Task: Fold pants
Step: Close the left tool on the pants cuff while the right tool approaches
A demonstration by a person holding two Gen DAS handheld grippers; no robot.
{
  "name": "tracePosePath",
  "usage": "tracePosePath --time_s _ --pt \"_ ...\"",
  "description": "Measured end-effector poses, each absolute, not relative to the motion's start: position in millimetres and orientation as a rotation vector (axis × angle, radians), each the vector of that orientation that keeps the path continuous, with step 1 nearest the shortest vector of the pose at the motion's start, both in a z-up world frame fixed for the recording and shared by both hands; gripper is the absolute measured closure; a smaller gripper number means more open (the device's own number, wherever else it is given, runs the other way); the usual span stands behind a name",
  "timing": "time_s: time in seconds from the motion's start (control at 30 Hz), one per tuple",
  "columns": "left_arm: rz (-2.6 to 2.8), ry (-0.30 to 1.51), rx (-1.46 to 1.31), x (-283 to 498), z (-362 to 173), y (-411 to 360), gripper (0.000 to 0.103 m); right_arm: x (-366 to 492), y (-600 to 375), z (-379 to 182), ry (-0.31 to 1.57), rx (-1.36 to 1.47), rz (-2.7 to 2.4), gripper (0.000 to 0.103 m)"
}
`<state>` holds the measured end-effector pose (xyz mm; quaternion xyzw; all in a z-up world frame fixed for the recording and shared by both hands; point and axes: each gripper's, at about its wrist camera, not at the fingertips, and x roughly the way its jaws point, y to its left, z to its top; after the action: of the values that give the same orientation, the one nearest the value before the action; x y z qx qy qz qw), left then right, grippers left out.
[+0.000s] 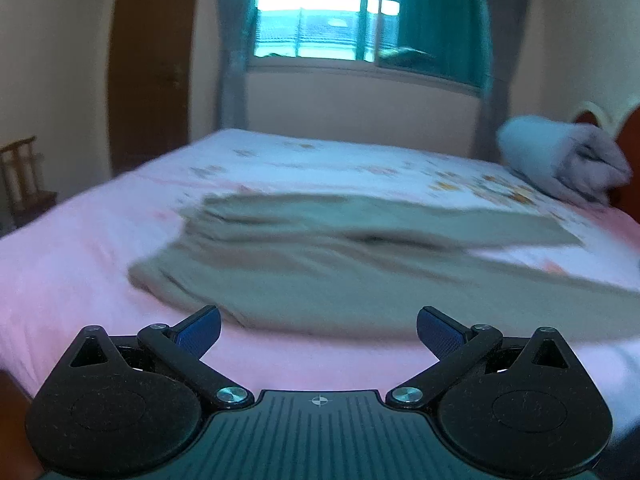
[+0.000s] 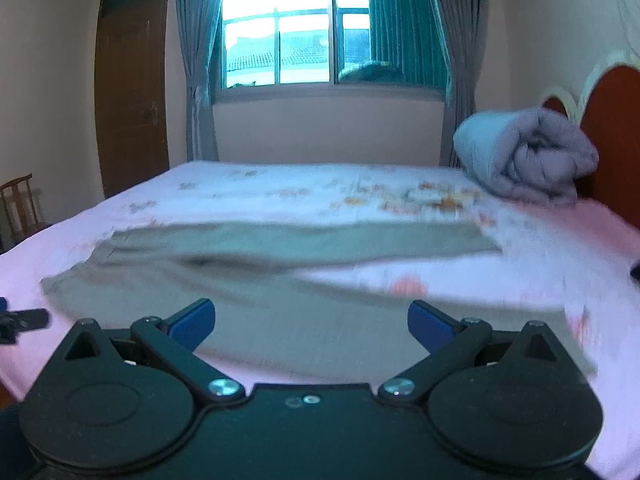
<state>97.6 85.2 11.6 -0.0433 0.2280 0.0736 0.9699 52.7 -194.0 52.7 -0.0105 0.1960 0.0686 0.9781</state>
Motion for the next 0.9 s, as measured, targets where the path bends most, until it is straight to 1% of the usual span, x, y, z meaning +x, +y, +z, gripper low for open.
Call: tracePosePath --time_s 0.27,0.43,0.6,0.9 --pt "0.178 0.445 -0.087 218.2 33.2 188.2 0.000 154.4 -194.4 92.5 0.356 -0.068 0.164 0.006" --pt "0.178 0.532 -0.080 318.4 17.3 255.4 0.000 222.2 -184.8 95.1 0.373 -0.032 0.185 0.006" --pt "0.202 0.614 -0.140 396.9 -18.9 303.1 0.000 295.9 -171.1 66.3 0.446 0.021 0.191 0.006" --pt "0.116 0.744 -0.096 519.5 -90.6 333.9 0.000 421.2 -151.8 2.0 0.585 -0.027 0.207 0.007"
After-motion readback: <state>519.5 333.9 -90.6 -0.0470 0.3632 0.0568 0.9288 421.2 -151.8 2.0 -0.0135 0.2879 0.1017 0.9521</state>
